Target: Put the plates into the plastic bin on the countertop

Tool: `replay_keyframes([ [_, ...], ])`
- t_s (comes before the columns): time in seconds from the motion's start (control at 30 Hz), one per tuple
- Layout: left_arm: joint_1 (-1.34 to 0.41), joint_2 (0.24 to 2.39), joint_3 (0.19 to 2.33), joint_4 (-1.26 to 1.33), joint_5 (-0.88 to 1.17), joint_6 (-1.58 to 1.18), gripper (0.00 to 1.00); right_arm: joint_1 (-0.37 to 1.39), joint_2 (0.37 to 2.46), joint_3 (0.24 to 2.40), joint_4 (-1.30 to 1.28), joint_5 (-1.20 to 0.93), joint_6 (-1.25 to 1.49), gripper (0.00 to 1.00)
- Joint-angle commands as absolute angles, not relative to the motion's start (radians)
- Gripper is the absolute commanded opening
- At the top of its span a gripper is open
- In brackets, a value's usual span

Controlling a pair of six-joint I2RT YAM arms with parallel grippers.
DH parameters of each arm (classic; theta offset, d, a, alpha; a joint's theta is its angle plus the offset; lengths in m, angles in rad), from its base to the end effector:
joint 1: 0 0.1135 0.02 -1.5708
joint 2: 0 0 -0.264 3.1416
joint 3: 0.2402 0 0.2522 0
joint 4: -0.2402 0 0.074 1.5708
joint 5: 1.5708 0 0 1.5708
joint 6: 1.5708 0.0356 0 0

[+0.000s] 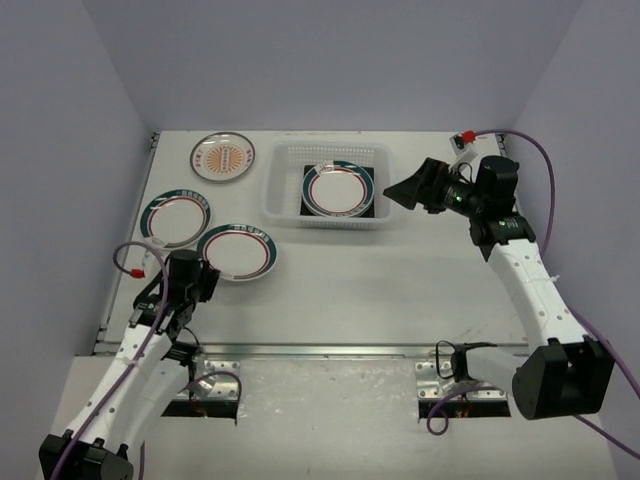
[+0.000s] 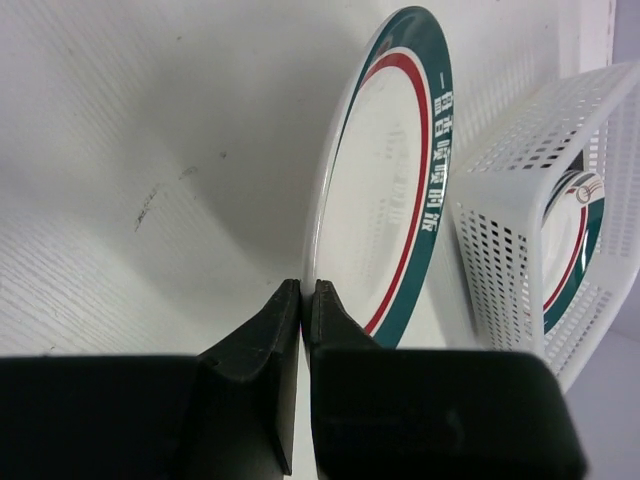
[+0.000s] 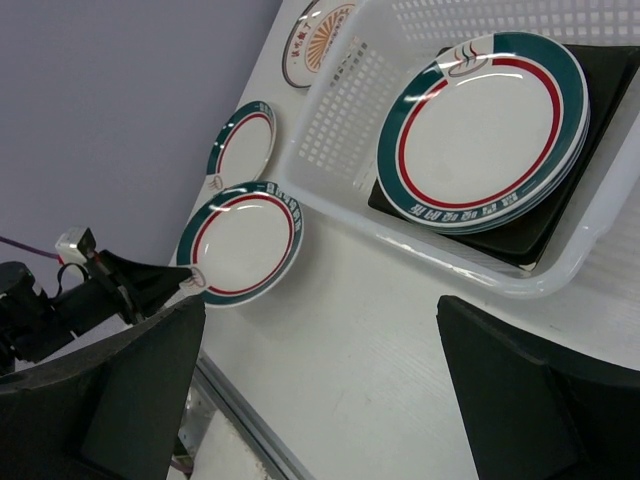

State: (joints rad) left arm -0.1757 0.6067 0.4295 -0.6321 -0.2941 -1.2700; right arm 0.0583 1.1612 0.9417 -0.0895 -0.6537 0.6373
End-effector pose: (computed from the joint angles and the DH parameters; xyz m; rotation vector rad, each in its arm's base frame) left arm 0.1292 -0.0125 0.2017 -1.3479 1.9436 -0.3629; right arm 0.2627 0.0370 0.3298 0.0916 1.9575 1.0798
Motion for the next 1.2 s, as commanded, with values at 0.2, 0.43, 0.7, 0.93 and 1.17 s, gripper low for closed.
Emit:
replay_keyframes([
  [0.2,-0.178,0.578,0.765,-0.616,-0.248,-0.983,0.00,0.044,1.154,1.009,-0.091,-0.609,0.620,0.99],
  [0.43,-0.178,0.725,0.960,-0.557,-0.128,-0.862,0.00,0.040,1.206,1.039,-0.115,-0.600,0.614,0.99],
  [0.7,-0.195,1.230,1.103,-0.142,0.155,-0.858,0.00,0.036,1.197,1.051,-0.155,-0.578,0.606,0.99],
  [0.93,-0.285,1.711,1.473,-0.167,0.210,-0.784,0.00,0.031,1.163,1.040,-0.199,-0.555,0.577,0.99],
  [1.17,-0.336,2.006,1.766,-0.346,0.148,-0.734,0.07,0.021,1.140,1.033,-0.226,-0.541,0.557,0.99],
])
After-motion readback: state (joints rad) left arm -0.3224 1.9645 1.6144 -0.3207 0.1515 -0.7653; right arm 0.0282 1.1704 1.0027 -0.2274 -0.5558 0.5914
